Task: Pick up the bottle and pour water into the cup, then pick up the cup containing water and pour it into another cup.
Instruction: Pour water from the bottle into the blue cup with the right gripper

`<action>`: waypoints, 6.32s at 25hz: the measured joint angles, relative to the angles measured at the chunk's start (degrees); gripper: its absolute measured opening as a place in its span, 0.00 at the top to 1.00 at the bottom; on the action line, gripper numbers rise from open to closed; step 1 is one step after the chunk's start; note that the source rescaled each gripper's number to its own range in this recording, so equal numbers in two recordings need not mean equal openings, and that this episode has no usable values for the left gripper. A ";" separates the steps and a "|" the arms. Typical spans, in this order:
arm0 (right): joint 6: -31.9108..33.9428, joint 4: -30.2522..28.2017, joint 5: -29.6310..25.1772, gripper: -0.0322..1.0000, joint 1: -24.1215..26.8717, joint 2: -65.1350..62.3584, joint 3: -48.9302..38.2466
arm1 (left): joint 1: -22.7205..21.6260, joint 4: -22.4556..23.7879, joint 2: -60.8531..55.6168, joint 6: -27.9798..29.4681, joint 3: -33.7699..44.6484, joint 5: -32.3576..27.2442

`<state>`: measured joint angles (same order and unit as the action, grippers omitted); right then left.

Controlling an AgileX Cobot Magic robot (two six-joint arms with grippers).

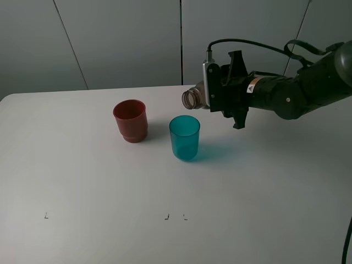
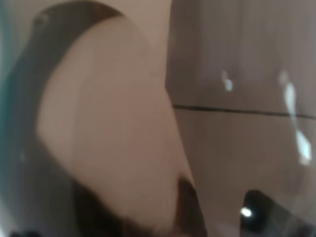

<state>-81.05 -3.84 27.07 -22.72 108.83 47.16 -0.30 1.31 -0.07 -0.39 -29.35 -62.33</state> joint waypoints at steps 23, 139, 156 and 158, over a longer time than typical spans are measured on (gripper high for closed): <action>-5.21 0.00 1.21 0.97 0.00 0.00 0.00 | 0.00 0.00 0.00 0.39 0.00 0.00; -23.07 0.10 4.31 0.97 0.00 1.01 2.14 | 0.00 0.00 0.00 0.39 0.00 0.00; -22.86 0.10 4.75 0.97 0.00 1.01 2.14 | 0.00 0.00 0.00 0.39 0.00 0.00; -22.72 0.10 4.75 0.97 0.00 1.01 2.14 | 0.00 0.00 0.00 0.39 0.00 0.00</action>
<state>-103.78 -3.73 31.82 -22.72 109.85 49.30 -0.30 1.31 -0.07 0.00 -29.35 -62.33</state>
